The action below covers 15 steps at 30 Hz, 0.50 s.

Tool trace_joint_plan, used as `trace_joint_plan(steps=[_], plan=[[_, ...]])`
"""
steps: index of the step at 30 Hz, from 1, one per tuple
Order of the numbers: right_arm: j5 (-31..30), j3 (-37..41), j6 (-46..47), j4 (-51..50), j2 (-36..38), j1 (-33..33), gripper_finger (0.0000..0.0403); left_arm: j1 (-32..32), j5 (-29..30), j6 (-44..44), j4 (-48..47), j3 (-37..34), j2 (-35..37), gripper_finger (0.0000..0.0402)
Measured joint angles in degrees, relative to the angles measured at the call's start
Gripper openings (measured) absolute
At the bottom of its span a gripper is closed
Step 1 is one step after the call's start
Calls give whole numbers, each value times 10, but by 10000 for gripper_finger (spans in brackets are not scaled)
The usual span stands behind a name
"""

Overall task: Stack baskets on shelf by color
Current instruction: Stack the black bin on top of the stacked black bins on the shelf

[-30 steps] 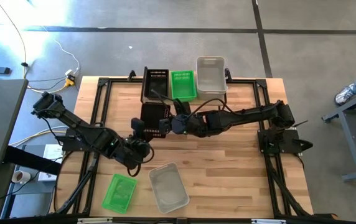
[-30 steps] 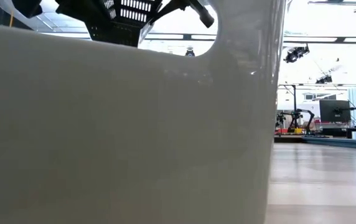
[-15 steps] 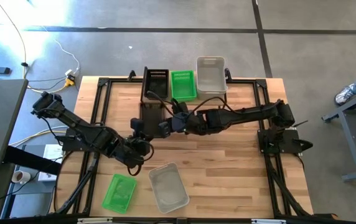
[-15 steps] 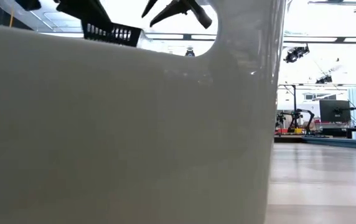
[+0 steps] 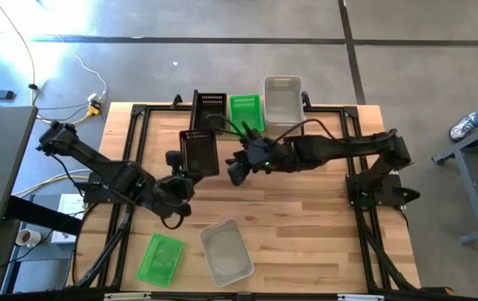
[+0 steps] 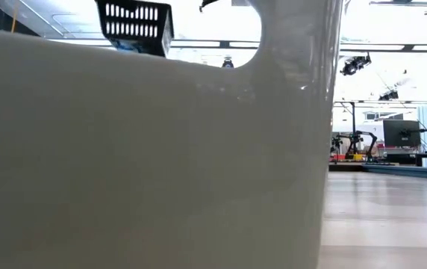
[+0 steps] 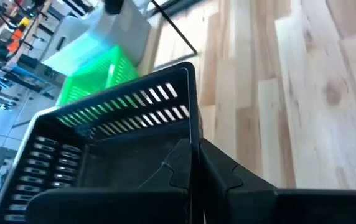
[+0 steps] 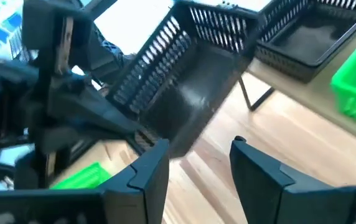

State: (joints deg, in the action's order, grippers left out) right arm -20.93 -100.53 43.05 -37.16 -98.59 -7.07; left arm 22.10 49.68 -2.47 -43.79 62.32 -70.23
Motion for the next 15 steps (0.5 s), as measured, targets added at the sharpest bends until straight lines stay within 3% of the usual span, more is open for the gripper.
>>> trace_joint_plan(steps=[6, 12, 15], plan=[[4, 0, -84, -9, 32, 3, 154, -45, -5, 45, 7, 4, 35, 1], [11, 0, -146, -17, 54, 11, 154, -119, -50, 118, 49, 4, 58, 1], [23, 0, -161, -26, 61, 17, 154, -162, -101, 180, 92, 4, 66, 1]])
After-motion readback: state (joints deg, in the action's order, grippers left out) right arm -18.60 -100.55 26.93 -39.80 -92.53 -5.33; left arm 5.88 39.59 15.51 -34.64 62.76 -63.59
